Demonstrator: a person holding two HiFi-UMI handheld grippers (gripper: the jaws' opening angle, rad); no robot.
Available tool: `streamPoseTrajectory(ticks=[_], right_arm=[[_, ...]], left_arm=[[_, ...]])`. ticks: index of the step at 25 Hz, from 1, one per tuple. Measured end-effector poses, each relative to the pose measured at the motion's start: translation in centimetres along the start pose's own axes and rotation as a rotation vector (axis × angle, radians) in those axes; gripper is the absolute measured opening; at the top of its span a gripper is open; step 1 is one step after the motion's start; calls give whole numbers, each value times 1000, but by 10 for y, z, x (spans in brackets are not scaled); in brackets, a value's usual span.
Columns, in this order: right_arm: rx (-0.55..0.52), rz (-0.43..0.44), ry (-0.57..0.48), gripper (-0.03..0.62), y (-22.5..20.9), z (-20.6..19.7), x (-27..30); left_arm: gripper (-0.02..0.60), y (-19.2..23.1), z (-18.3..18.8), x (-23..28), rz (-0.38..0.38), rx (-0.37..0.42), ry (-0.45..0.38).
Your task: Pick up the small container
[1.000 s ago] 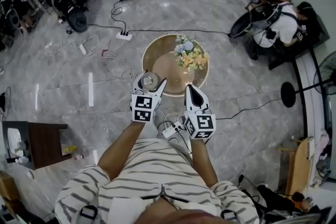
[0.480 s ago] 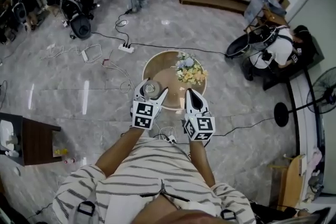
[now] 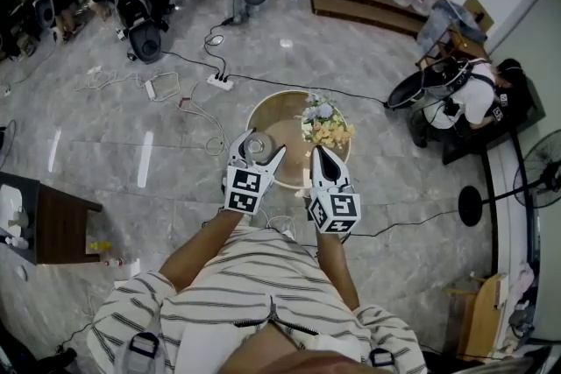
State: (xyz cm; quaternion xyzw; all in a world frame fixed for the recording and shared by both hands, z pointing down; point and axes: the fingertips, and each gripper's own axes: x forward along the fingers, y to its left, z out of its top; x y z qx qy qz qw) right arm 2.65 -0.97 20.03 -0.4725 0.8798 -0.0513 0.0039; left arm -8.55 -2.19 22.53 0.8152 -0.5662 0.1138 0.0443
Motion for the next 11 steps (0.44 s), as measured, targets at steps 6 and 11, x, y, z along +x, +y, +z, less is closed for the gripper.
streamPoseTrajectory(ticks=[6, 11], right_arm=[[-6, -2, -10, 9, 2, 5, 4], [-21, -1, -22, 9, 11, 11, 19]], left_arm=[[331, 6, 5, -3, 5, 6, -14], [331, 23, 14, -2, 5, 6, -36]])
